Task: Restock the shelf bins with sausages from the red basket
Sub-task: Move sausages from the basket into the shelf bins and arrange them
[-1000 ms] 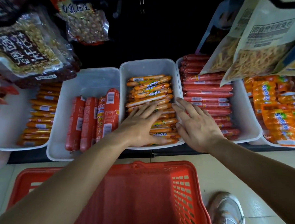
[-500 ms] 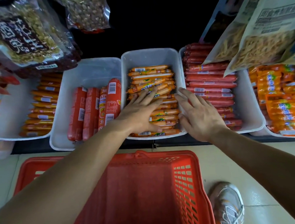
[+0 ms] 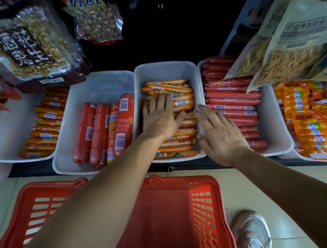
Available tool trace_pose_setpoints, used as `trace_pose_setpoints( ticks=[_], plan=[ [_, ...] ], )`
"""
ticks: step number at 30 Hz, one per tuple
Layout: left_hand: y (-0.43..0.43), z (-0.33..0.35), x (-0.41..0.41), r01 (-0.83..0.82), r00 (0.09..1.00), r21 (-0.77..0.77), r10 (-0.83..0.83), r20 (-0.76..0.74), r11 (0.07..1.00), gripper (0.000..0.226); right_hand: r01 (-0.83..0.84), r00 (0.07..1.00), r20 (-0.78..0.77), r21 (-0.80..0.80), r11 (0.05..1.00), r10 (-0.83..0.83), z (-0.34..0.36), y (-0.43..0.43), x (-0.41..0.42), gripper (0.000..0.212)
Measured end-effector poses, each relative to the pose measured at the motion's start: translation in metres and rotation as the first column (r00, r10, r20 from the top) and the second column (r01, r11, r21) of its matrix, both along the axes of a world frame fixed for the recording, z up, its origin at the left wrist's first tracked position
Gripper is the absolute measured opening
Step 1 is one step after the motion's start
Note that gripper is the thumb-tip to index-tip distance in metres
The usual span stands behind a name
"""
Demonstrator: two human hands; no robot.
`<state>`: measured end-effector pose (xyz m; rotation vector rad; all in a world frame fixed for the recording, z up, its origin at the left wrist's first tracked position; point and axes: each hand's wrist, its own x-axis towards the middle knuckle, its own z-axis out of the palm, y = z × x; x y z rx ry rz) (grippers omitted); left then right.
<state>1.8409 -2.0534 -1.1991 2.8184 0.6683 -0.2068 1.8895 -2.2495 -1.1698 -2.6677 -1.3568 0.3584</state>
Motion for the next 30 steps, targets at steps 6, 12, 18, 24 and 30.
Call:
trace_pose_setpoints(
  ticks=[6, 12, 18, 24, 30],
  plan=[
    [0.016, 0.005, -0.014, -0.116, 0.978, -0.152, 0.139, 0.156, 0.982, 0.083, -0.037, 0.997, 0.06, -0.075, 0.996, 0.042, 0.005, 0.008, 0.008, 0.079],
    [0.017, 0.002, 0.014, -0.401, 0.871, -0.442, 0.484, 0.088, 0.802, 0.082, -0.089, 0.989, 0.107, -0.135, 0.987, 0.104, 0.007, 0.048, 0.03, 0.086],
    [0.033, -0.005, 0.006, -0.307, 0.851, -0.541, 0.48, 0.213, 0.783, 0.071, -0.192, 0.96, 0.132, -0.324, 0.927, 0.245, 0.0, 0.092, 0.065, 0.121],
    [0.044, -0.012, 0.032, -0.341, 0.799, -0.638, 0.57, 0.19, 0.69, 0.091, -0.208, 0.96, 0.114, -0.322, 0.924, 0.256, 0.003, 0.104, 0.082, 0.144],
    [0.049, -0.009, 0.037, -0.35, 0.728, -0.733, 0.662, 0.179, 0.584, 0.07, -0.195, 0.974, 0.047, -0.313, 0.929, 0.22, 0.008, 0.114, 0.083, 0.15]
  ],
)
